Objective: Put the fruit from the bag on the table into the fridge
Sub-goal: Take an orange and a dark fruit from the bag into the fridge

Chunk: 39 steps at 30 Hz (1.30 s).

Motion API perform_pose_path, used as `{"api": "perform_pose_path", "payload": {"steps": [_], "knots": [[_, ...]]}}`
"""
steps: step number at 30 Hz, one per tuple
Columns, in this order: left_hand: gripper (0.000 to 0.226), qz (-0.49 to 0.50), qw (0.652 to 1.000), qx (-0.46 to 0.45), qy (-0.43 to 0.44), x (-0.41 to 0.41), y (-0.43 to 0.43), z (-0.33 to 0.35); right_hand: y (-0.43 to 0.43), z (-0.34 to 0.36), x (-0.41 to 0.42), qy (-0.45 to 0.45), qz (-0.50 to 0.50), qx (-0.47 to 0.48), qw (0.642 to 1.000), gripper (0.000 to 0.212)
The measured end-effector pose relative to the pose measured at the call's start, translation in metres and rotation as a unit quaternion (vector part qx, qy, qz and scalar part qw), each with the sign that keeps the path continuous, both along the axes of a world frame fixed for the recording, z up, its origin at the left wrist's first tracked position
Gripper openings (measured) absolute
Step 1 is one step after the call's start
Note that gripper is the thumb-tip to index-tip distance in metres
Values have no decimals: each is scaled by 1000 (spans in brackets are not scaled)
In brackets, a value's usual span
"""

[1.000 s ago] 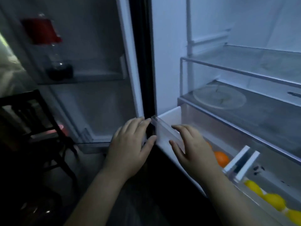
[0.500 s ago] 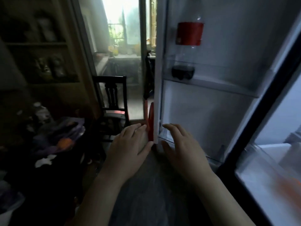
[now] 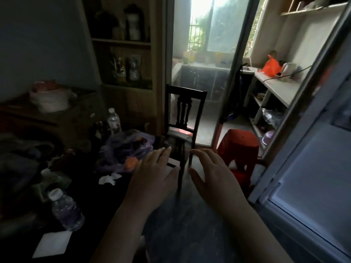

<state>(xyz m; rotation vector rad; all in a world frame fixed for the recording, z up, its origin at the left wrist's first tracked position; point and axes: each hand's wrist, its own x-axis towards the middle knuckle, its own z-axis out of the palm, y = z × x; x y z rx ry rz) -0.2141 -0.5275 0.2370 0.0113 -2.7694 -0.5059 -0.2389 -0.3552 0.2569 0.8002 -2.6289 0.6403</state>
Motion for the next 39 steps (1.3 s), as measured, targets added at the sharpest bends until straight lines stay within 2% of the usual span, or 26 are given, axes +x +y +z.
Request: {"api": "perform_pose_path", "payload": {"steps": [6,13,21,25,27,30,36,39], "knots": [[68,48,999,4,-4,-19,-55,-21,-55,-18,-40,-11,43,-11,999,48],[76,93,995,-13,-33,-46,-102,-38,-105,-45,-93,-39,105,-28,993,41],[80,186,979,28,-72,-94,-149,-77,-159,-86,-190,-103,168,-31,980,43],[79,235,966,65,-88,-137,-164,-99,-180,-105,-250,-129,202,-28,970,43],[72,246,960,86,-98,-233,-105,-105,-123,-110,-351,-164,210,-18,964,41],[67,267,949,121,-117,-289,-92,-119,-125,-132,-421,-181,225,-1,957,40],[59,297,927,117,-195,-265,-179,-197,-229,-197,-405,-223,258,46,939,43],[61,308,916,125,-226,-255,-196,-220,-256,-218,-399,-248,267,75,928,43]]}}
